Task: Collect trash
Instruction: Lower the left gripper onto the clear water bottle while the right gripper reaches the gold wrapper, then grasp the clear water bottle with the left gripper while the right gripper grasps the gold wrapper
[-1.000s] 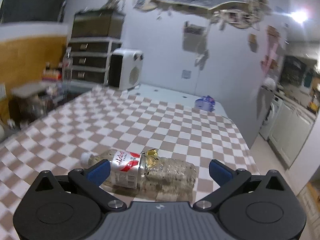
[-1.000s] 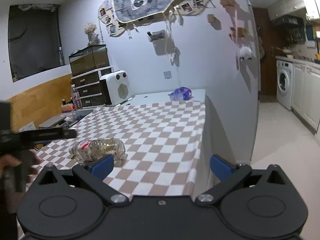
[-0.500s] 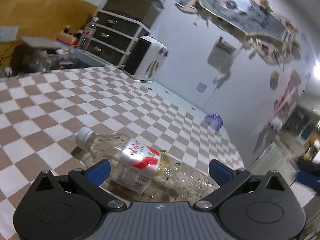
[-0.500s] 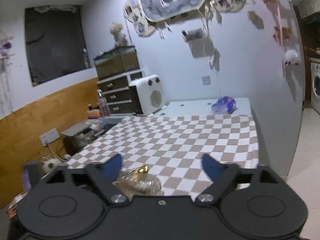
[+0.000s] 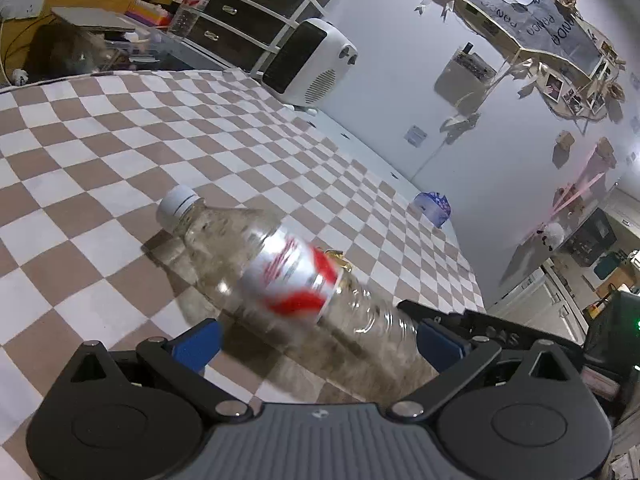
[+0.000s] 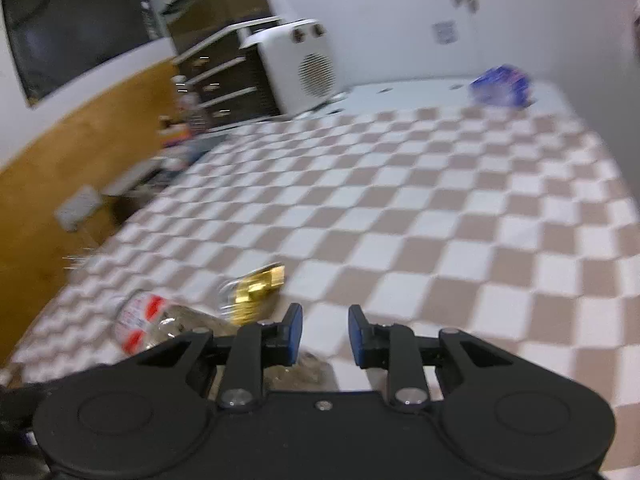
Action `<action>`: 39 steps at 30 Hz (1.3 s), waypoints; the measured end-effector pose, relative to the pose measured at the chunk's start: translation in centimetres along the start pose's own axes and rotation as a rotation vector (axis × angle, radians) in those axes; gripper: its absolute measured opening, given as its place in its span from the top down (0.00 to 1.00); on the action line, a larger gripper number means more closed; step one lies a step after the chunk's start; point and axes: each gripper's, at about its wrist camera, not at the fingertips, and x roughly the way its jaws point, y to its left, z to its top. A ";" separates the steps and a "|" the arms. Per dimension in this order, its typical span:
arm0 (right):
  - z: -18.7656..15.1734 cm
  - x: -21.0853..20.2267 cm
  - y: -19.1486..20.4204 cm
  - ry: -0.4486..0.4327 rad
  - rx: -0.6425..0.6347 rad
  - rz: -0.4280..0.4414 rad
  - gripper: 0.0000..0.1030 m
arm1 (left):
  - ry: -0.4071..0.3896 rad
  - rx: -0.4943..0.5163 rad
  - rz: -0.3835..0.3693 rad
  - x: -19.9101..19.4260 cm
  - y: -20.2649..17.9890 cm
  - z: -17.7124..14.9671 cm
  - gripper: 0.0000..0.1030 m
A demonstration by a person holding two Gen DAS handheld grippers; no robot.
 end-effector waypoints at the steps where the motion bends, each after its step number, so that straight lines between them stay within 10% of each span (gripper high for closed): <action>1: -0.2 -0.2 0.2 0.009 0.010 0.046 0.74 | -0.001 0.000 0.013 -0.1 0.1 0.0 0.01; 17: -6.5 -1.4 5.0 0.151 -0.061 0.361 0.74 | 0.010 -0.008 0.066 -0.9 1.7 0.9 0.14; 29: -1.7 -1.2 2.9 -0.066 0.063 0.074 0.51 | 0.038 0.094 0.060 -1.9 0.4 -0.5 0.17; 39: 0.6 5.6 4.7 0.000 0.028 -0.004 0.46 | 0.037 0.139 0.090 -1.9 -0.2 -1.4 0.17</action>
